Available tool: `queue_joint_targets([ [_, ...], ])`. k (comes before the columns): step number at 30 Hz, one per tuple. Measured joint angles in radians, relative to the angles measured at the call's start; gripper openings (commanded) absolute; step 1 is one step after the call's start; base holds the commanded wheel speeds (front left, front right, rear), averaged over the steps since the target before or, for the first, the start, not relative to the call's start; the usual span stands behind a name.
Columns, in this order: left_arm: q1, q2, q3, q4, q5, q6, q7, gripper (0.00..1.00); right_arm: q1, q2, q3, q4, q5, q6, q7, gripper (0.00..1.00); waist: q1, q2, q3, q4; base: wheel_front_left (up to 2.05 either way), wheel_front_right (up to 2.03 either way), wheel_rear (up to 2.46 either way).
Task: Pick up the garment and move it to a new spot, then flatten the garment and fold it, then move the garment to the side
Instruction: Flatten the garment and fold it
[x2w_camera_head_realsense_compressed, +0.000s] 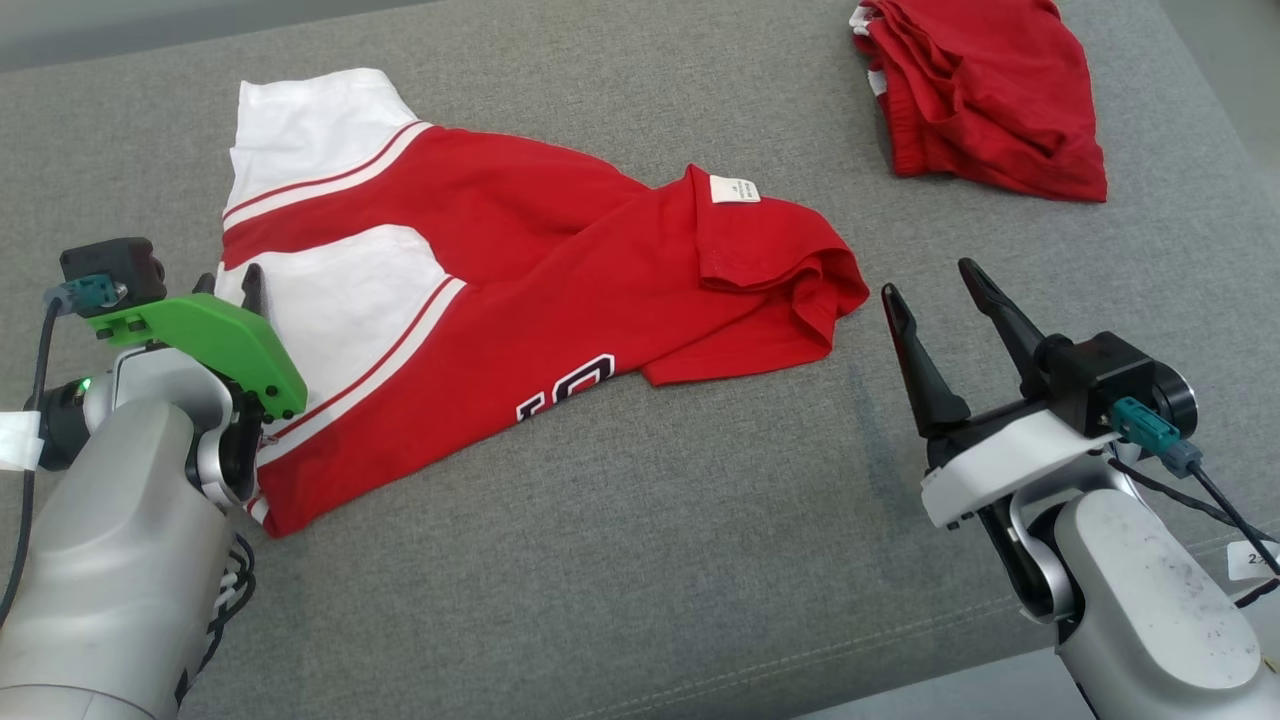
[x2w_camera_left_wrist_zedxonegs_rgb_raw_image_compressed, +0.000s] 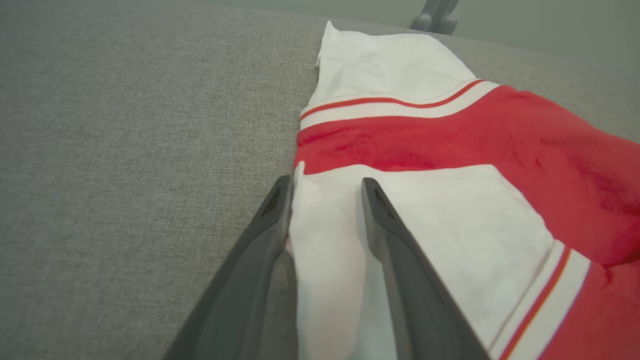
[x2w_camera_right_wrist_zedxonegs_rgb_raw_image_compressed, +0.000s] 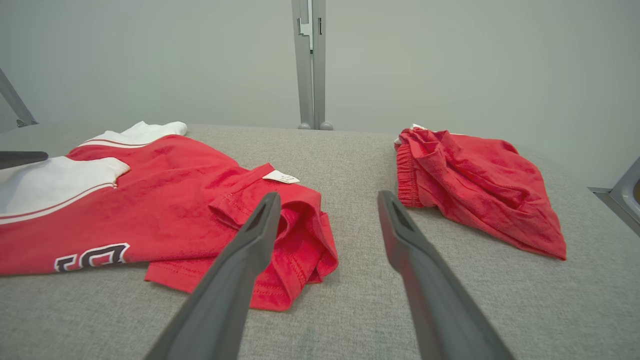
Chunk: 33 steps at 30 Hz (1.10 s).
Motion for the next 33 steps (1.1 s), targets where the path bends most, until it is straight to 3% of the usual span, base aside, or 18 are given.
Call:
queue_joint_targets([
  [1,-0.002,0.000,0.000,0.001,0.004,0.000,-0.005,0.00,0.000,0.000,-0.001,0.000,0.000,0.000,0.000,1.00,0.0000,0.0000,0.000,0.000,0.00,0.00,0.00],
  [16,-0.014,-0.045,-0.045,-0.003,0.030,-0.035,-0.058,0.00,0.001,-0.018,-0.030,0.002,0.000,-0.010,-0.006,1.00,0.0000,0.0000,-0.028,0.061,0.00,0.00,0.00],
  [17,-0.014,-0.051,-0.048,0.003,0.032,-0.035,-0.058,0.12,0.001,-0.019,-0.030,0.002,0.000,-0.010,-0.006,1.00,0.0000,0.0000,-0.031,0.066,0.00,0.00,0.00],
  [20,-0.010,-0.044,-0.043,0.016,0.033,-0.034,-0.058,1.00,0.001,-0.016,-0.019,0.001,0.000,-0.009,-0.006,1.00,0.0000,0.0000,-0.042,0.081,0.00,0.00,0.00],
  [33,-0.011,0.000,0.009,0.043,0.013,-0.027,-0.065,1.00,0.001,0.000,-0.001,-0.009,0.000,-0.001,0.003,1.00,0.0000,0.0000,-0.027,0.036,0.00,0.00,0.00],
])
